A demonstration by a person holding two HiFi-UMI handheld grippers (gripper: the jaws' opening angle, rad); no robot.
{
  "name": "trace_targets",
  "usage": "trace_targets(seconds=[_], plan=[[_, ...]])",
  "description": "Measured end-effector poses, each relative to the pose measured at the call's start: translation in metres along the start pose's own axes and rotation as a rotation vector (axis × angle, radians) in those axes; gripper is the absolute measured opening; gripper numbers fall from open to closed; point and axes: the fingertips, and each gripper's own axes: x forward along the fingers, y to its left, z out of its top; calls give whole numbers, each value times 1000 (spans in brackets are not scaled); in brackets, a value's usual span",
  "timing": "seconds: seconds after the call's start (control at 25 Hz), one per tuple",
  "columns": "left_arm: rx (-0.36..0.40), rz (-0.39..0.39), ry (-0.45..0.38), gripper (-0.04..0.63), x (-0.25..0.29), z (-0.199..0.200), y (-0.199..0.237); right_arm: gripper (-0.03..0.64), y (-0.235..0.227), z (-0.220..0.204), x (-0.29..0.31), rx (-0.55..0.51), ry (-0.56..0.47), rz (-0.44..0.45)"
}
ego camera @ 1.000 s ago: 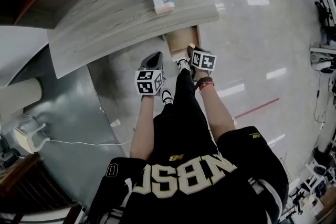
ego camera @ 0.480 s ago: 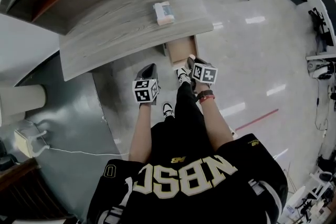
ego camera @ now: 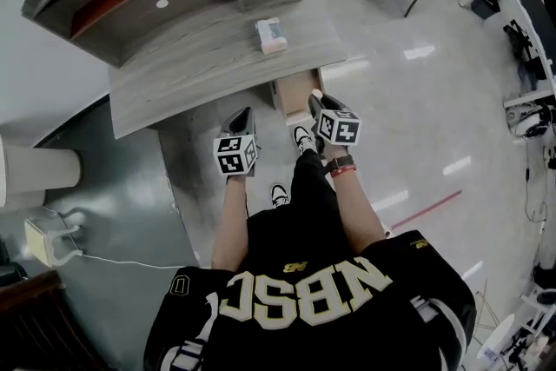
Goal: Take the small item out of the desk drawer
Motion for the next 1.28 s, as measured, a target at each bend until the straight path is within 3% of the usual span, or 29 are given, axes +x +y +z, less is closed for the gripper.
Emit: trace_targets(seconds=[0.32, 0.76, 1.28], plan=[[57, 3, -120, 12, -24, 57, -3, 133, 39, 67, -35, -133, -147, 21], [111, 12, -301, 12, -63, 135, -4, 133, 92, 145, -80, -228, -356, 64], [175, 42, -464, 12, -99, 200, -7, 133, 139, 193, -113, -379, -518, 102]])
